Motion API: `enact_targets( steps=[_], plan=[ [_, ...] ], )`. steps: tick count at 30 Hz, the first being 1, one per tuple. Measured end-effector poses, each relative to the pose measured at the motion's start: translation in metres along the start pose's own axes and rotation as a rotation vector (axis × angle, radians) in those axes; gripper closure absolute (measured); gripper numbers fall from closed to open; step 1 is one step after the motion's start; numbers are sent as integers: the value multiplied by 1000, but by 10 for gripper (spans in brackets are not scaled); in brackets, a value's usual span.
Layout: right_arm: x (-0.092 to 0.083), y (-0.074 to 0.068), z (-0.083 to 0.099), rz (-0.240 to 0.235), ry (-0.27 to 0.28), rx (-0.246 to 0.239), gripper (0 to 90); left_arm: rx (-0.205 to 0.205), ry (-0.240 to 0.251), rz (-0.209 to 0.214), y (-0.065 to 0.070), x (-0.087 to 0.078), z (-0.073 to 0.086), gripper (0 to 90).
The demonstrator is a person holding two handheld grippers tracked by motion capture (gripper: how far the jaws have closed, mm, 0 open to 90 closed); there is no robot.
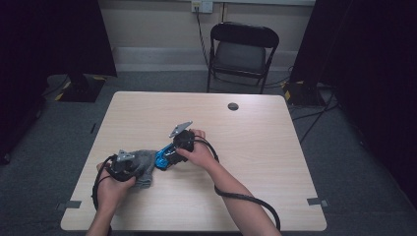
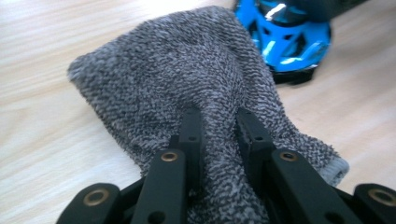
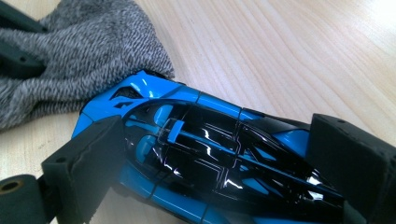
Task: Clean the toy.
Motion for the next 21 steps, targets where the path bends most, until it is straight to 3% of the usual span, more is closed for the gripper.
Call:
enact_targets(
  steps=[5, 13, 21],
  plan=[
    [0, 1, 0, -2, -7, 1, 43, 24, -18, 44, 11, 2, -1, 752],
    [0, 1, -1, -1, -13, -1, 43, 14, -18, 104, 24, 3, -1, 756],
    [0, 2, 1, 3, -6, 0, 43, 30, -25, 158, 38, 5, 0, 760]
  ],
)
Point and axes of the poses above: each handheld gripper's, and its own axes: x roughly forward along the jaws, z roughly out of its underside, y roughly to its right, the point moved 4 cm from there along x, roughly forward along the jaws, and after that the axes turned 8 degrees about z, right-handed, at the moved point
